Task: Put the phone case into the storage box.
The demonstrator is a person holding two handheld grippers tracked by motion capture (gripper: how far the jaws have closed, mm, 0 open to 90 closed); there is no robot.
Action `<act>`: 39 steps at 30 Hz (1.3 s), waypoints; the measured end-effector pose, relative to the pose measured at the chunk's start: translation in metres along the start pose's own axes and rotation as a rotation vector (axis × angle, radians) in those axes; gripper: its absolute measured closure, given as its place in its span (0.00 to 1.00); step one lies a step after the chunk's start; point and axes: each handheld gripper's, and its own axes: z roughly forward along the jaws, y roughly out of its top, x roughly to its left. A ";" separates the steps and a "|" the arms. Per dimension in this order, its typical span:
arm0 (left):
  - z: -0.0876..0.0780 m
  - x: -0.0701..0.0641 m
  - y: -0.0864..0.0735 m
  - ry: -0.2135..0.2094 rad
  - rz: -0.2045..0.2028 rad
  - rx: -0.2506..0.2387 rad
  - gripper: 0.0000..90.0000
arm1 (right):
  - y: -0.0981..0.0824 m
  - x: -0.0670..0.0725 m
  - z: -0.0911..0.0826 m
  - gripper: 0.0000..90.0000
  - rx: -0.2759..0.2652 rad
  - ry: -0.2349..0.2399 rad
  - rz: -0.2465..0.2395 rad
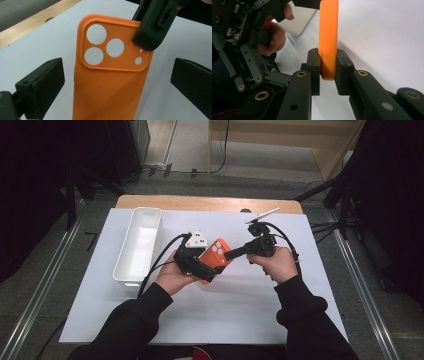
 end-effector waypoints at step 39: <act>0.020 -0.011 -0.004 0.080 0.033 -0.034 0.09 | 0.000 0.006 0.003 0.84 0.000 0.007 0.005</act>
